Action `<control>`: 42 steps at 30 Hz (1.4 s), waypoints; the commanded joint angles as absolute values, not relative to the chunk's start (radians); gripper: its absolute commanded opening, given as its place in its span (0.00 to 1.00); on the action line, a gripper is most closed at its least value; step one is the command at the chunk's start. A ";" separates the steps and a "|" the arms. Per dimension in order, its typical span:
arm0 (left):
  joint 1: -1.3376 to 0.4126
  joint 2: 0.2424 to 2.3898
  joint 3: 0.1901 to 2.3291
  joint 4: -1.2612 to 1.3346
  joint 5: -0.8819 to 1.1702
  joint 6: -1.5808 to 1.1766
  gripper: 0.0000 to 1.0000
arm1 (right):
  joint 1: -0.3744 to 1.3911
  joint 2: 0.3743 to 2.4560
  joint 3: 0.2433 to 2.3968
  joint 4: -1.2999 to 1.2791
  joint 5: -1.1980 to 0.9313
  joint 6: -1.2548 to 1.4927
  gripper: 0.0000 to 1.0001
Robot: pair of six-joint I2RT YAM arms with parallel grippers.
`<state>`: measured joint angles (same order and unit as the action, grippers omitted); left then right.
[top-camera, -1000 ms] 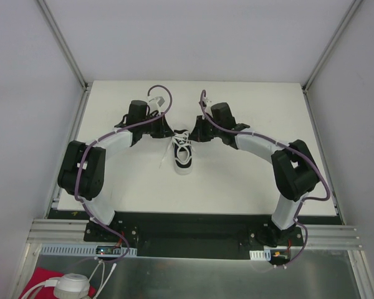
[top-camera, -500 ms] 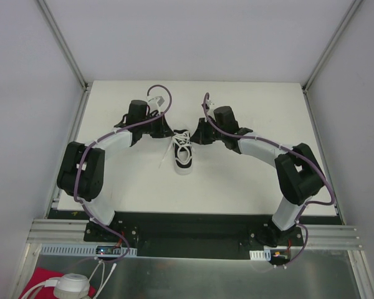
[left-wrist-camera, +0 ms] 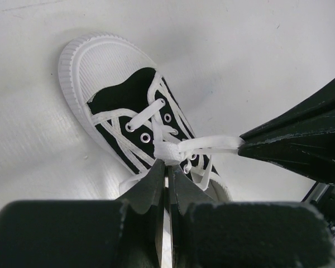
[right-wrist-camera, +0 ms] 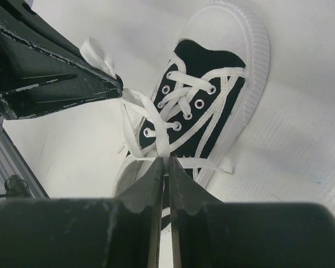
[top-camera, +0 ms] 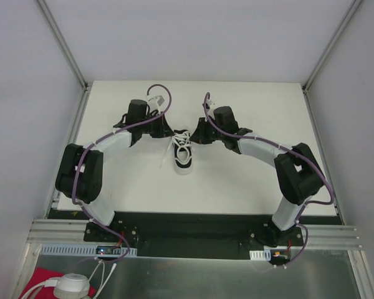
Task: Tie the shoes
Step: Cross the shoelace with the shoelace.
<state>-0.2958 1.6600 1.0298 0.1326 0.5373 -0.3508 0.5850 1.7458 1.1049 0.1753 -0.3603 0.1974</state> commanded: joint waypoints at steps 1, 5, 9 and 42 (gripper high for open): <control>-0.307 1.624 1.072 0.127 0.528 -0.351 0.00 | 0.592 1.741 1.147 0.203 -0.344 0.206 0.17; -0.313 1.626 1.078 0.123 0.535 -0.351 0.00 | 0.591 1.732 1.147 0.198 -0.324 0.206 0.37; -0.327 1.614 1.088 0.114 0.529 -0.344 0.00 | 0.591 1.714 1.147 0.184 -0.305 0.190 0.47; -0.328 1.611 1.097 0.089 0.512 -0.333 0.00 | 0.723 1.822 1.368 -0.130 -0.307 -0.127 0.45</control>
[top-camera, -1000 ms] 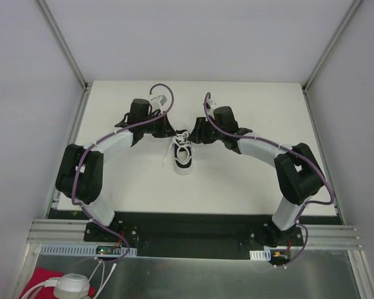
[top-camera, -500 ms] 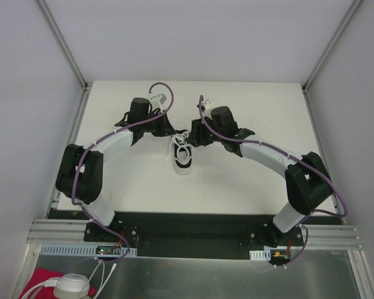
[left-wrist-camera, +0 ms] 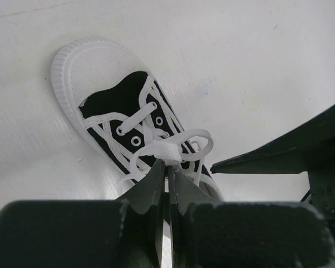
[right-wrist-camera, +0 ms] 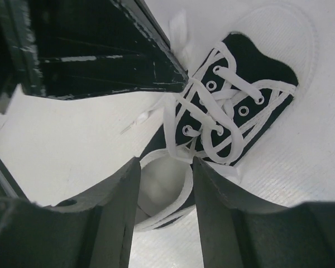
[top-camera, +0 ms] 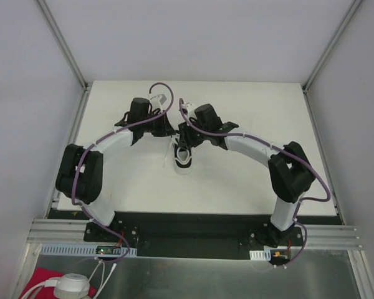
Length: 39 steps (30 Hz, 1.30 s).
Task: Tie the shoes
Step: Cross the shoelace with the shoelace.
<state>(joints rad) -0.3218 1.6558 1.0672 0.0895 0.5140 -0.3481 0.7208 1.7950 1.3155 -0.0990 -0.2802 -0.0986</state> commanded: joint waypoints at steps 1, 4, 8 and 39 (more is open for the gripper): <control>-0.328 1.612 1.097 0.089 0.512 -0.333 0.00 | 0.724 1.831 1.370 -0.135 -0.305 -0.132 0.44; -0.328 1.606 1.095 0.089 0.509 -0.331 0.00 | 0.724 1.850 1.370 -0.143 -0.310 -0.137 0.43; -0.328 1.608 1.095 0.089 0.511 -0.330 0.00 | 0.724 1.862 1.374 -0.146 -0.308 -0.135 0.43; -0.328 1.611 1.095 0.089 0.512 -0.331 0.00 | 0.696 1.798 1.330 -0.035 -0.288 -0.068 0.01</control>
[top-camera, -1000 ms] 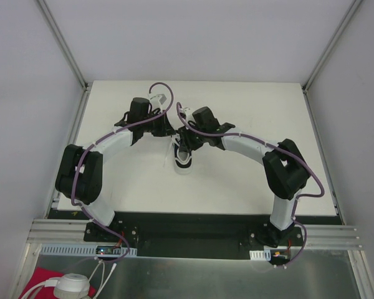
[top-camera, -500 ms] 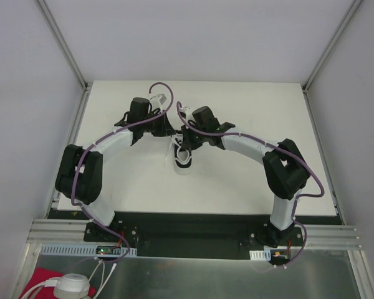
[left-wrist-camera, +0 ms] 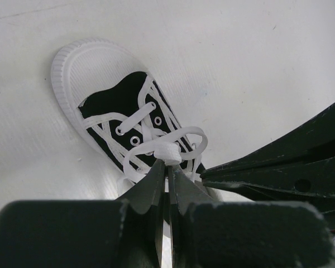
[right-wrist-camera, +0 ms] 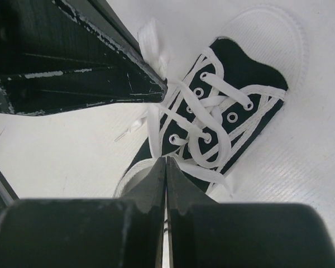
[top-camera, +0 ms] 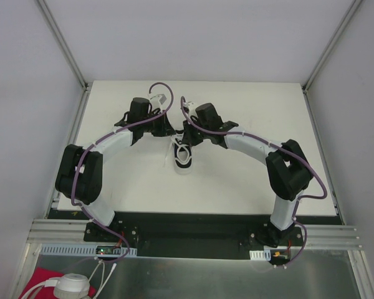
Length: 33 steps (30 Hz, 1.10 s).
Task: Tie the shoes
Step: Cross the shoelace with the shoelace.
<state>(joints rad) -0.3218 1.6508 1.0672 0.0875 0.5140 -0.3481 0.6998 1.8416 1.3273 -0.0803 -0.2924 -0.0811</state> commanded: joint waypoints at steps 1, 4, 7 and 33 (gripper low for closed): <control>-0.328 1.611 1.094 0.090 0.512 -0.330 0.00 | 0.696 1.796 1.328 -0.031 -0.278 -0.066 0.01; -0.328 1.609 1.094 0.089 0.512 -0.330 0.00 | 0.692 1.798 1.338 -0.028 -0.276 -0.058 0.02; -0.328 1.612 1.095 0.089 0.514 -0.331 0.00 | 0.692 1.802 1.342 -0.041 -0.294 -0.074 0.34; -0.328 1.606 1.104 0.074 0.515 -0.325 0.00 | 0.703 1.907 1.425 -0.126 -0.344 -0.107 0.36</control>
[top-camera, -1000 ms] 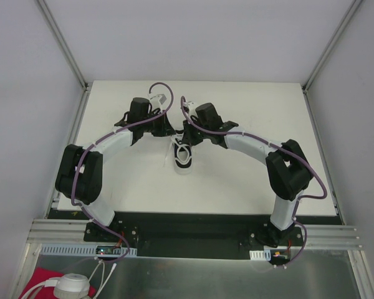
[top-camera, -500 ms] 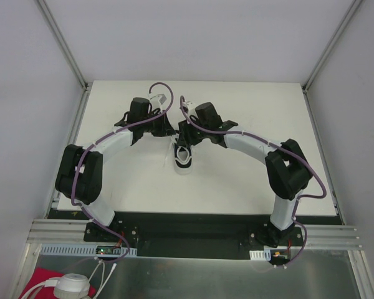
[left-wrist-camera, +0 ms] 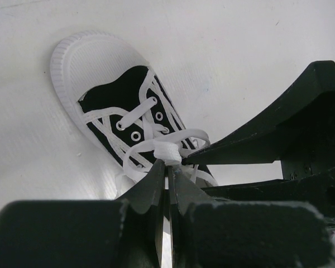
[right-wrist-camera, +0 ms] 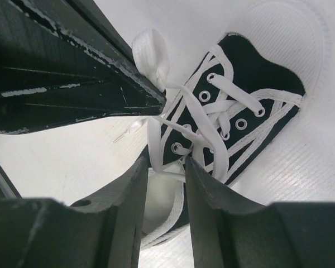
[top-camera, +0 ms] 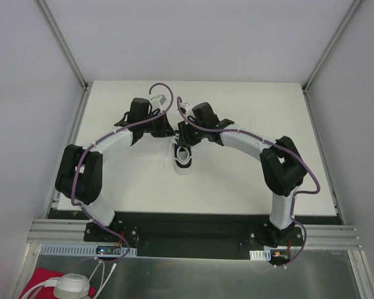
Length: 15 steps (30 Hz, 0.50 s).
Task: Tie the shoes
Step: Cross the shoelace with the shoelace.
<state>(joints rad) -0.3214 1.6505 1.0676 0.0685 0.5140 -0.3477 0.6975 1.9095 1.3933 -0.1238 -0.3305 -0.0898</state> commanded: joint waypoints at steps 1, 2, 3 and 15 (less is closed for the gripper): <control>-0.327 1.606 1.104 0.074 0.518 -0.327 0.00 | 0.703 1.907 1.424 -0.126 -0.342 -0.109 0.35; -0.328 1.608 1.104 0.074 0.520 -0.327 0.00 | 0.703 1.908 1.424 -0.126 -0.342 -0.109 0.35; -0.328 1.609 1.106 0.074 0.523 -0.325 0.00 | 0.704 1.908 1.424 -0.126 -0.342 -0.109 0.34; -0.327 1.606 1.106 0.072 0.528 -0.327 0.00 | 0.715 1.919 1.420 -0.126 -0.334 -0.118 0.27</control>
